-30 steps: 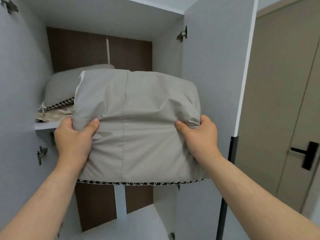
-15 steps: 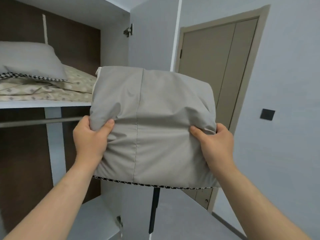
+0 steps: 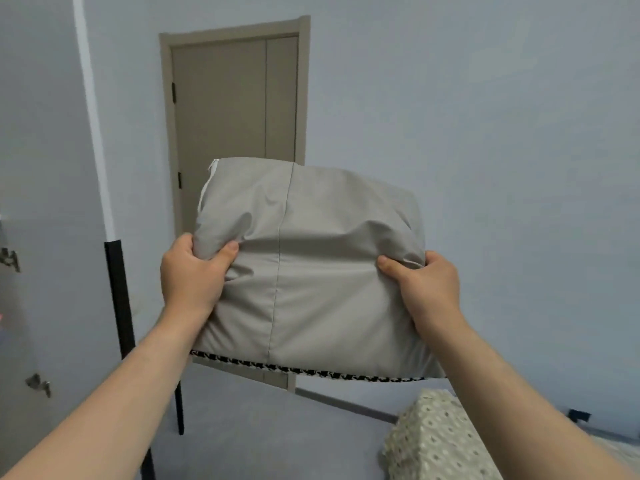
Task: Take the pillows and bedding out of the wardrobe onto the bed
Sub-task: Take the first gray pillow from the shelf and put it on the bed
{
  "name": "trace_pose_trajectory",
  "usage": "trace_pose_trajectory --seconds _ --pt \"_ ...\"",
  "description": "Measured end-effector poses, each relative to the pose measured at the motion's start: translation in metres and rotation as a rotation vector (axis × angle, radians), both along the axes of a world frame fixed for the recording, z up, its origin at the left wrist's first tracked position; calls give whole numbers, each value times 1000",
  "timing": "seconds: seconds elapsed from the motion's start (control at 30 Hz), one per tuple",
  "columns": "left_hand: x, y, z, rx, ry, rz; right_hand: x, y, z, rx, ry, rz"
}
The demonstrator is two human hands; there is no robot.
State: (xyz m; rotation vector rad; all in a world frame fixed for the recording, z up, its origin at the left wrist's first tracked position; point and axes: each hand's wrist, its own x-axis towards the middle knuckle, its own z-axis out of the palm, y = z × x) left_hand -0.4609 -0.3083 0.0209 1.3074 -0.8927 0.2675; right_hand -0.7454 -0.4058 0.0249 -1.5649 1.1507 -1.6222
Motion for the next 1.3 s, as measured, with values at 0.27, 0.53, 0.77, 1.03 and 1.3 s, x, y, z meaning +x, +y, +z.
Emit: trace_pose_trajectory --seconds 0.27,0.53,0.77,1.03,1.3 --pt "-104 -145 -16 15 40 -346 -123 -58 -17 24 29 -295" --pt "-193 -345 -45 150 -22 -618 -198 -165 -63 114 37 -606" --pt "-301 -515 -92 300 -91 -983 -257 -243 -112 260 -23 -967" --pt "-472 -554 -151 454 -177 -1418 -324 -192 -158 421 -67 -1373" --pt "-571 -488 -266 626 -289 -1703 -345 -98 -255 633 -157 -1611"
